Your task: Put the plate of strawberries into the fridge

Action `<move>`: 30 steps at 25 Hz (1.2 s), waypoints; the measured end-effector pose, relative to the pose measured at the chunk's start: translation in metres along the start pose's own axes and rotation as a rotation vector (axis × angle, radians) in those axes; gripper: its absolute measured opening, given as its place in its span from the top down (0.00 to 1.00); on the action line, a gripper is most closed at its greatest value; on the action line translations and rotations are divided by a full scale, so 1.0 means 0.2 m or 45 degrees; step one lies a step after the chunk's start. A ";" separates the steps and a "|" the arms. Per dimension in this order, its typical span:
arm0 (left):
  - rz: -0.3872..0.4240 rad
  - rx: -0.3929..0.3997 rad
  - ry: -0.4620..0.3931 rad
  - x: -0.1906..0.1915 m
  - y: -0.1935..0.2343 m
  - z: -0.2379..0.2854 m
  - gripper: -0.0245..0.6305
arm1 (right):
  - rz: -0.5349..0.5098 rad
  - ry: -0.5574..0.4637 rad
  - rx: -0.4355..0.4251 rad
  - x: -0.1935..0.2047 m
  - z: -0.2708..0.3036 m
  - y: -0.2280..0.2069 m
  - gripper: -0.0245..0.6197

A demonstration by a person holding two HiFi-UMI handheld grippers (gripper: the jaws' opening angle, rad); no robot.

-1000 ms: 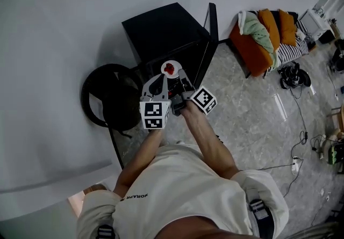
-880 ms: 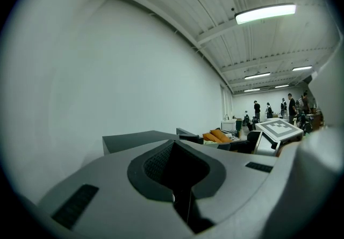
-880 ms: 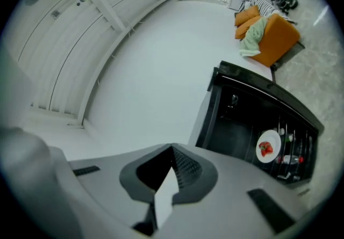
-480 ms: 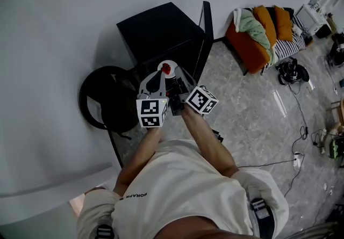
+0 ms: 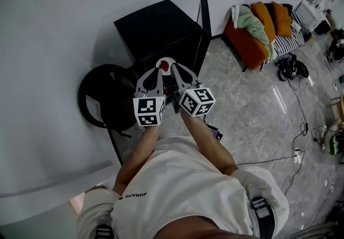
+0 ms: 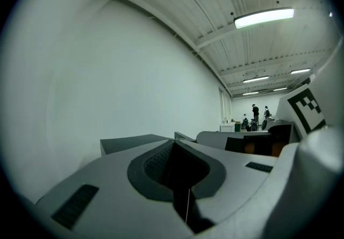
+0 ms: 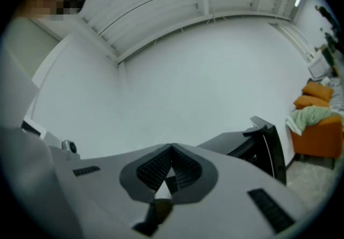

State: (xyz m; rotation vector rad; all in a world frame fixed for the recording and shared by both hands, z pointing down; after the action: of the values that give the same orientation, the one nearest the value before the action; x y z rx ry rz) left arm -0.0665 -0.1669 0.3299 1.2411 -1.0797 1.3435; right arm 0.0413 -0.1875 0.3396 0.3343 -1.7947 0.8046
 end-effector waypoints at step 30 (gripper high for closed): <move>0.031 -0.011 0.010 0.02 -0.05 -0.15 0.96 | -0.442 0.207 0.012 0.00 -0.09 0.25 0.94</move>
State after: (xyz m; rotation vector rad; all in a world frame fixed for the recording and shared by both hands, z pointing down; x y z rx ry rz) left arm -0.0602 -0.1359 0.3307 1.2185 -1.0976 1.3596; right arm 0.0252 -0.1400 0.3248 0.5531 -1.5269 0.5766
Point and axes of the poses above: the fingertips, and each gripper's own axes: z forward along the fingers, y to its left, x out of its underside, the point moved 5 cm from there along -z, backward along the fingers, and after that the axes turned 13 degrees about -x, right-handed, at the moved point
